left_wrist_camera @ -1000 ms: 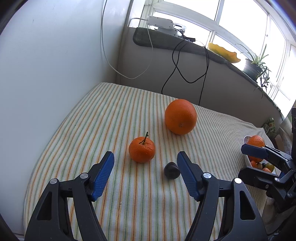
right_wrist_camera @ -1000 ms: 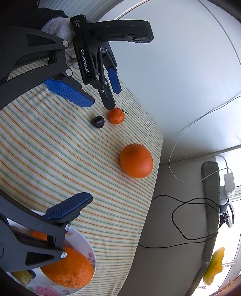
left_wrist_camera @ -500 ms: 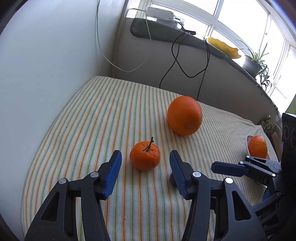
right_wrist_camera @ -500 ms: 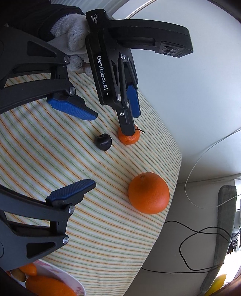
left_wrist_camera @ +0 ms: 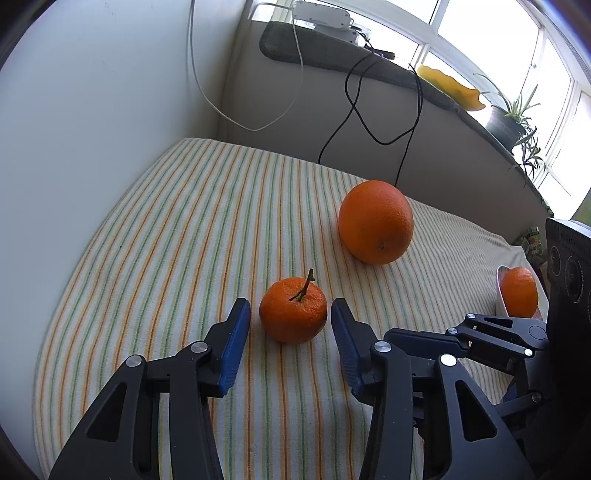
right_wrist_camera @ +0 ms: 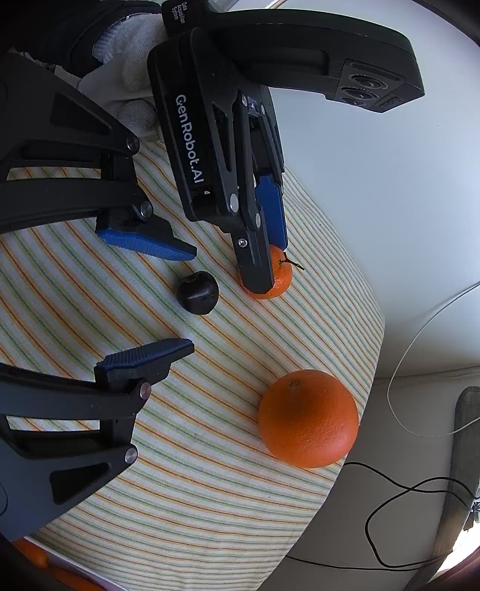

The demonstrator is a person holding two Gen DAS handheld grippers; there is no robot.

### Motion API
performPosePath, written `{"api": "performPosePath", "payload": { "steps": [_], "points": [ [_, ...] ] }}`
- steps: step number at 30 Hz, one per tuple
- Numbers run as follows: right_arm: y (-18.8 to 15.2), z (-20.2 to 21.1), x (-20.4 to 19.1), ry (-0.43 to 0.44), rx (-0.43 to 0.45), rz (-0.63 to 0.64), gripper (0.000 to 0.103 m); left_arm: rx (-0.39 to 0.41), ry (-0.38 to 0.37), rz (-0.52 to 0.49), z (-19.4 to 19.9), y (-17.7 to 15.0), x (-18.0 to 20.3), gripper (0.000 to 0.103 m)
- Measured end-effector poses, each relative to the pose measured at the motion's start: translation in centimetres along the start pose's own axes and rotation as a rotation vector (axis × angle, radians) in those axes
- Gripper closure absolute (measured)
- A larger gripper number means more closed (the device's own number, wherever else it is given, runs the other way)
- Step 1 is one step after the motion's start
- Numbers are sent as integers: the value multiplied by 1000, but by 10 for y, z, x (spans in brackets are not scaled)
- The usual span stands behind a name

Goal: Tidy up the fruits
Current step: 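Close the left tool on the stemmed tangerine while the right tool closes on the dark plum, then carry the tangerine with the left tool while the right tool carries the plum to the bowl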

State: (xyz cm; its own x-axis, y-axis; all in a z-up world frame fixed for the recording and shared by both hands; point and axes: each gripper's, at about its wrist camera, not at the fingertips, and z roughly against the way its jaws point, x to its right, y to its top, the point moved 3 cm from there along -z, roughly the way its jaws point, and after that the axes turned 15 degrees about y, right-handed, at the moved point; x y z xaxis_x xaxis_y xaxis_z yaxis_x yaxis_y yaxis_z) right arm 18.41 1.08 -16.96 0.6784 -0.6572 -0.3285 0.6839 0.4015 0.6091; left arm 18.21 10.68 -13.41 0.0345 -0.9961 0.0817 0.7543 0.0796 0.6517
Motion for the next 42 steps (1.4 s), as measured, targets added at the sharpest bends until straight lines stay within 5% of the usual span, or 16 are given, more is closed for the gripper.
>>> {"api": "performPosePath", "payload": {
  "steps": [18, 42],
  "points": [
    [8, -11, -3, -27, -11, 24, 77, 1, 11, -27, -4, -2, 4, 67],
    [-12, 42, -7, -12, 76, -22, 78, 78, -10, -71, 33, -5, 32, 67]
  ]
}}
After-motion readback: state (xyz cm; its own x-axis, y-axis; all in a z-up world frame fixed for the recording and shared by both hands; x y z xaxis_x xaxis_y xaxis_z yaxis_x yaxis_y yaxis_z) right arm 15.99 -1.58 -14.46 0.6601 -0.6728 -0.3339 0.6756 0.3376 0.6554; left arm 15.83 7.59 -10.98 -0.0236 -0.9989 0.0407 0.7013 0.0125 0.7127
